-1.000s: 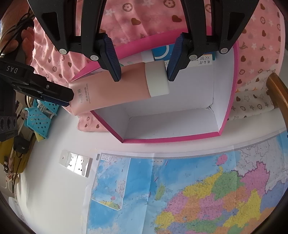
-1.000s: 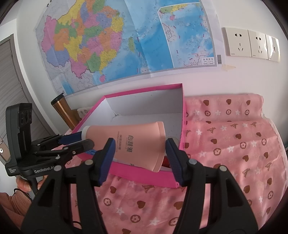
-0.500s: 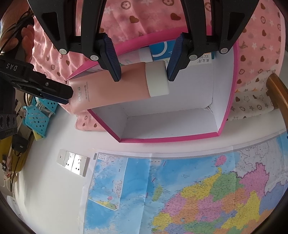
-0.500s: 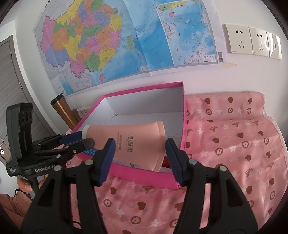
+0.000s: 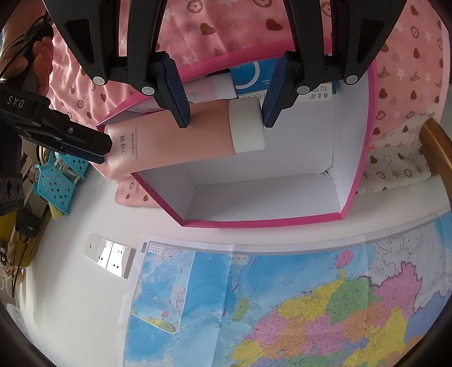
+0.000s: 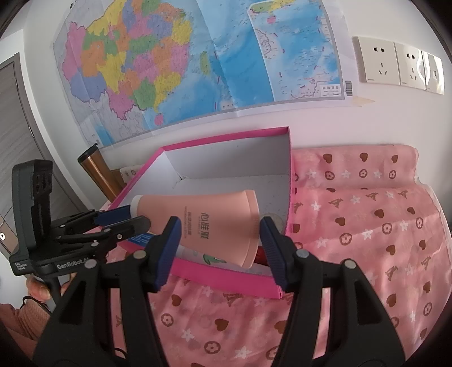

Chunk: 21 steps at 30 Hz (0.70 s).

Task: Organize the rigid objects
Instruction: 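Lower the peach bottle with the right gripper into the magenta box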

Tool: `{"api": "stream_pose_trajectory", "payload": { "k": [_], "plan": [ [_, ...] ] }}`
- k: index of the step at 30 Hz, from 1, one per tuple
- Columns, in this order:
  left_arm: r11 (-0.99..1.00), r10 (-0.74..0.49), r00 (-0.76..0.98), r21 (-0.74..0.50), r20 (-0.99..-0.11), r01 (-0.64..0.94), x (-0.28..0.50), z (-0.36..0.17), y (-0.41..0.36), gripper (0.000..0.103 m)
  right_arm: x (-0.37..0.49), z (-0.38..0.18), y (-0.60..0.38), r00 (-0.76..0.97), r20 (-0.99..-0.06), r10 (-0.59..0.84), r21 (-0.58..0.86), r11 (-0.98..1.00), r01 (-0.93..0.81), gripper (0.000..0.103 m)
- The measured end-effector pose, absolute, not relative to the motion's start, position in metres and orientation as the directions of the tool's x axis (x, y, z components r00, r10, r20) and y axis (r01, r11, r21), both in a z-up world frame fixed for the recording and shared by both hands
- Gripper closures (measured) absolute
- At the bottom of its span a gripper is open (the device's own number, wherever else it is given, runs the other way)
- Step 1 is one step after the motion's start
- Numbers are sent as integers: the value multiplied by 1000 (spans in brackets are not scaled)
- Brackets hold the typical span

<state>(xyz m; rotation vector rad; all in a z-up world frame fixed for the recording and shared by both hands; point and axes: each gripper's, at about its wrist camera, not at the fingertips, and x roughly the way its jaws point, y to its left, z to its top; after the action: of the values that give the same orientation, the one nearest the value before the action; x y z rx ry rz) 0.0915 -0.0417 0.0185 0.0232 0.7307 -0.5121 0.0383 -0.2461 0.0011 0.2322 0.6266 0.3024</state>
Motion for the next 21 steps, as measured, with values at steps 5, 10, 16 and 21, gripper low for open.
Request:
{"api": "stream_pose_trajectory", "payload": {
  "k": [5, 10, 16, 21],
  "plan": [
    [878, -438, 622, -160, -649, 451, 94, 17, -41, 50, 43, 0, -245, 764, -546, 343, 297, 932, -206, 43],
    [878, -442, 607, -178, -660, 445, 98, 12, -40, 50, 47, 0, -245, 759, -553, 344, 296, 933, -206, 43],
    [881, -435, 598, -180, -673, 438, 102, 7, -42, 50, 52, -2, -245, 751, -565, 341, 297, 934, -201, 43],
    [882, -433, 579, -192, -691, 430, 107, 1, -44, 50, 56, -6, -246, 745, -578, 334, 300, 936, -187, 43]
  ]
}}
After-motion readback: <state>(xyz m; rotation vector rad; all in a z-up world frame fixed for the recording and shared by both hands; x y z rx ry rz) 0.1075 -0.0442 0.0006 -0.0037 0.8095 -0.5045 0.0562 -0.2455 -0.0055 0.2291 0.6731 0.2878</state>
